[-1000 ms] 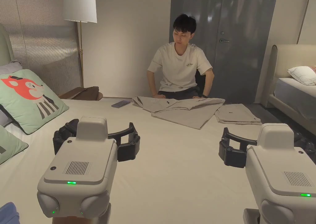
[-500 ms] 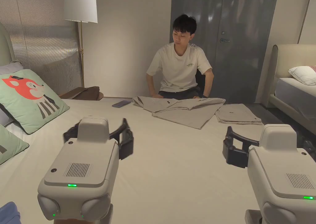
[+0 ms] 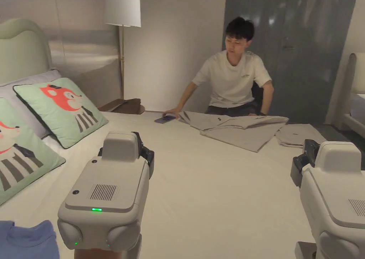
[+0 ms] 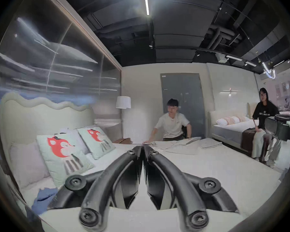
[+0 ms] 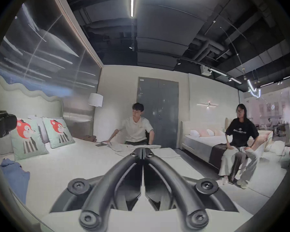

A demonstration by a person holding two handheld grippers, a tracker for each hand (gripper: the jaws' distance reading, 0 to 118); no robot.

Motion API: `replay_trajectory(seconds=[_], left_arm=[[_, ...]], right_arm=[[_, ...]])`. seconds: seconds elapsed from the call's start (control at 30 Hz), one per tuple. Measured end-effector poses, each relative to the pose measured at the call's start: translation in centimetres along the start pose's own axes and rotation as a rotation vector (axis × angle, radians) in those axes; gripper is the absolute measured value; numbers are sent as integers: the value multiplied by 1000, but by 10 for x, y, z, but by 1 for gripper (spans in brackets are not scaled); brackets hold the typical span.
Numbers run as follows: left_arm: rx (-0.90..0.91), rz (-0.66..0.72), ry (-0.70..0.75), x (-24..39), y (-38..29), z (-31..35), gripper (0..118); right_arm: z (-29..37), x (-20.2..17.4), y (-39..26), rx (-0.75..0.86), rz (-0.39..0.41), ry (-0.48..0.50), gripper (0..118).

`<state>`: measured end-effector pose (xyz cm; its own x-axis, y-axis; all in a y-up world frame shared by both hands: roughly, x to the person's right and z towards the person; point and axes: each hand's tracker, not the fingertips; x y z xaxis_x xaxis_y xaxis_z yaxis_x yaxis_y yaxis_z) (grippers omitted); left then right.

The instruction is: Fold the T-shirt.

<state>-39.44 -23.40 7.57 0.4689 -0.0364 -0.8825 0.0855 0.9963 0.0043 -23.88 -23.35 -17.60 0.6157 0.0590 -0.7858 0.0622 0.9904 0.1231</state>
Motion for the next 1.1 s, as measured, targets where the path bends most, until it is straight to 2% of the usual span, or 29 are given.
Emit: replay_trajectory(seconds=[0.23, 0.4, 0.63, 0.77, 0.93, 1.1], left_arm=[[-19, -39, 313, -109, 7, 39, 0], [-40, -47, 419, -151, 3, 63, 0], [-157, -18, 427, -167, -18, 53, 0], [-382, 20, 391, -178, -50, 28, 0], [-705, 209, 289, -202, -113, -5, 0], [-928, 164, 321, -205, -175, -22, 0]], right_arm=[[-14, -107, 7, 27, -28, 284, 0], [-25, -148, 0, 22, -50, 374, 0], [-28, -165, -14, -15, -46, 403, 0], [-38, -169, -30, -52, -30, 407, 0], [-39, -172, -40, -95, -9, 407, 0], [-51, -176, -63, -132, 18, 414, 0]])
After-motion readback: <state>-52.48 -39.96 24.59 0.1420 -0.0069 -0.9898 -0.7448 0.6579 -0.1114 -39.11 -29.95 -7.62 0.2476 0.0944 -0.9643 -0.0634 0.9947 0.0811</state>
